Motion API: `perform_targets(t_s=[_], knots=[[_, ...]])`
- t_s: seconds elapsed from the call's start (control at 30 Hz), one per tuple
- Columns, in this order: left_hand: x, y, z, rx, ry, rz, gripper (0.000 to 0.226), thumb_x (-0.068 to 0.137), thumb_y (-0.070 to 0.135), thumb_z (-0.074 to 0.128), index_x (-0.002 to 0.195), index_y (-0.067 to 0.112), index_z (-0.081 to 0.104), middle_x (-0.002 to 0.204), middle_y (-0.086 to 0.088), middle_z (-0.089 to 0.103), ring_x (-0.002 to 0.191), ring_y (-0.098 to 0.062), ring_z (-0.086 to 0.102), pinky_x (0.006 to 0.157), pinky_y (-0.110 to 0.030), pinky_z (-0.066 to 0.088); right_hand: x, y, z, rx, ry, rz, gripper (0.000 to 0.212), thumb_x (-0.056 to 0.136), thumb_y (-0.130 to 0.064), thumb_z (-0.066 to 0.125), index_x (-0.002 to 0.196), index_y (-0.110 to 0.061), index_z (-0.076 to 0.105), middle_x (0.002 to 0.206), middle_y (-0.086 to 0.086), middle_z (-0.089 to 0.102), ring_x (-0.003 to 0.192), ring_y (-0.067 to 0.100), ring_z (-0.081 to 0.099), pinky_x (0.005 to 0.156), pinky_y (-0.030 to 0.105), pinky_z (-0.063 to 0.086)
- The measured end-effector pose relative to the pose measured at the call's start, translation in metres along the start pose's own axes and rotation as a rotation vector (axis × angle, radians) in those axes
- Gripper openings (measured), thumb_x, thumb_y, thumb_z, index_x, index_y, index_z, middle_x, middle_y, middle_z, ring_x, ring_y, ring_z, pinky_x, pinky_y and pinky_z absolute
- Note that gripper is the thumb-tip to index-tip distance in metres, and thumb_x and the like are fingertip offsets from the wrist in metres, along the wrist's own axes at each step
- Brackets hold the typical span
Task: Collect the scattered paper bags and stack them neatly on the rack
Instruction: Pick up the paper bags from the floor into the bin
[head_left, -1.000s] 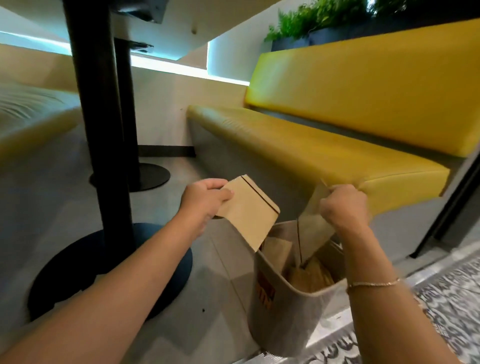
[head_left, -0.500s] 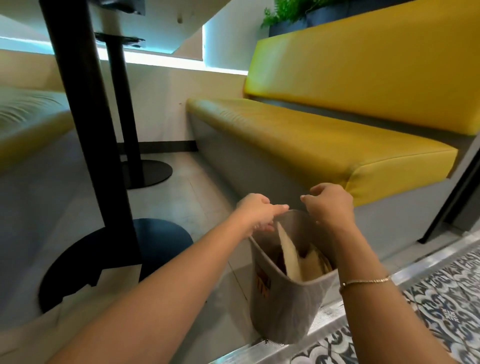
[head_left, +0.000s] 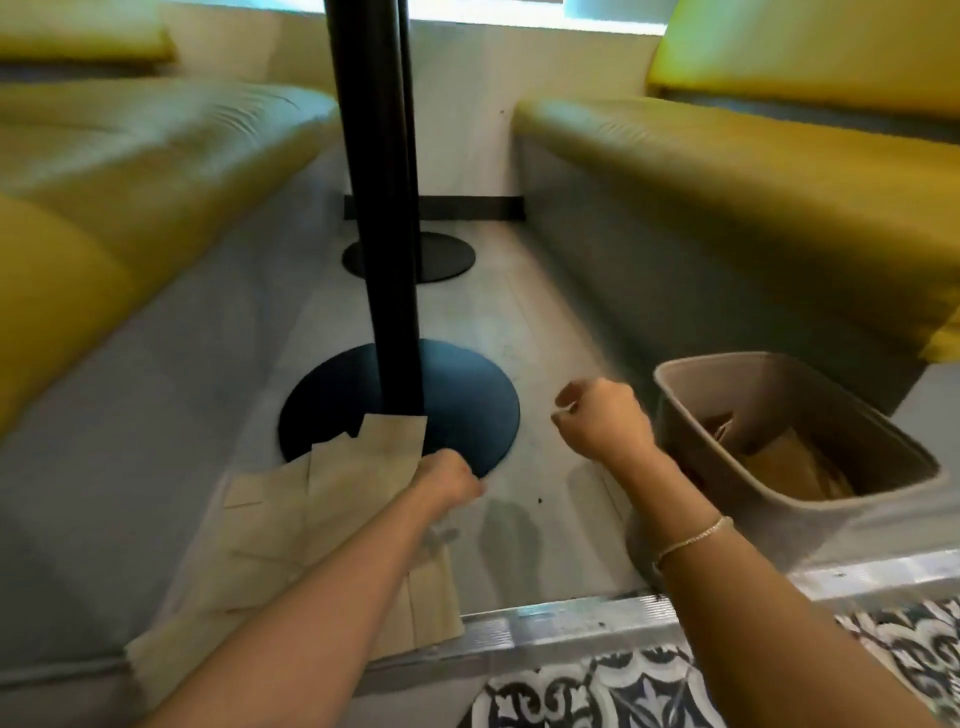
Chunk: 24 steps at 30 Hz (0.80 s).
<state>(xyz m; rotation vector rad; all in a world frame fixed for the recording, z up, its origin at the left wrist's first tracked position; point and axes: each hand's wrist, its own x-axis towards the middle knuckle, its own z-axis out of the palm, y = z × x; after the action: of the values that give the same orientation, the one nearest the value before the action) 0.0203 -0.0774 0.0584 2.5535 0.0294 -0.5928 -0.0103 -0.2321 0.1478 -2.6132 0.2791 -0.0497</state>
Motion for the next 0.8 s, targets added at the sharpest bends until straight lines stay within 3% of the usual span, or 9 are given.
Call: perform_targets(t_s=[0.13,0.23,0.43,0.6,0.8], knots=[[-0.005,-0.062,0.018,0.264,-0.098,-0.057,0.044,0.085,0.027,0.065,0.123,0.006,0.055,0.124,-0.012,0.057,0.114,-0.027,0.055,0.093,-0.031,0.045,-0.009,0.004,0.059,-0.148,-0.206,-0.021,0.027,0.091,-0.022,0.055,0.117,-0.017,0.060,0.112,0.007,0.062,0.099,0.022,0.060,0.088,0.035,0.052],[-0.007,-0.095,0.033,0.354,-0.145,-0.064,0.065,0.076,0.029,0.076,0.130,0.011,0.046,0.131,-0.010,0.049,0.117,-0.026,0.050,0.094,-0.034,0.046,-0.016,0.012,0.086,-0.259,-0.365,-0.058,0.035,0.092,-0.024,0.055,0.126,-0.015,0.057,0.124,0.008,0.058,0.111,0.023,0.056,0.097,0.031,0.047],[-0.004,-0.128,0.058,0.526,-0.091,-0.003,0.093,0.064,0.039,0.082,0.138,0.016,0.032,0.139,-0.006,0.034,0.128,-0.025,0.030,0.105,-0.037,0.033,-0.011,0.018,0.101,-0.331,-0.417,-0.067,0.038,0.094,-0.024,0.054,0.130,-0.013,0.054,0.130,0.007,0.055,0.117,0.022,0.053,0.101,0.030,0.043],[0.000,-0.126,0.063,0.499,-0.060,0.035,0.084,0.062,0.037,0.085,0.130,0.016,0.040,0.134,-0.005,0.041,0.125,-0.025,0.033,0.104,-0.036,0.033,-0.009,0.023,0.113,-0.359,-0.449,-0.067,0.040,0.092,-0.026,0.057,0.130,-0.015,0.054,0.130,0.005,0.056,0.118,0.021,0.052,0.101,0.030,0.044],[-0.001,-0.122,0.069,0.450,-0.093,0.038,0.083,0.064,0.032,0.084,0.132,0.018,0.039,0.134,-0.004,0.033,0.126,-0.025,0.027,0.104,-0.039,0.036,-0.013,0.028,0.119,-0.378,-0.499,-0.076,0.042,0.091,-0.028,0.058,0.131,-0.016,0.052,0.134,0.004,0.053,0.124,0.020,0.047,0.101,0.028,0.040]])
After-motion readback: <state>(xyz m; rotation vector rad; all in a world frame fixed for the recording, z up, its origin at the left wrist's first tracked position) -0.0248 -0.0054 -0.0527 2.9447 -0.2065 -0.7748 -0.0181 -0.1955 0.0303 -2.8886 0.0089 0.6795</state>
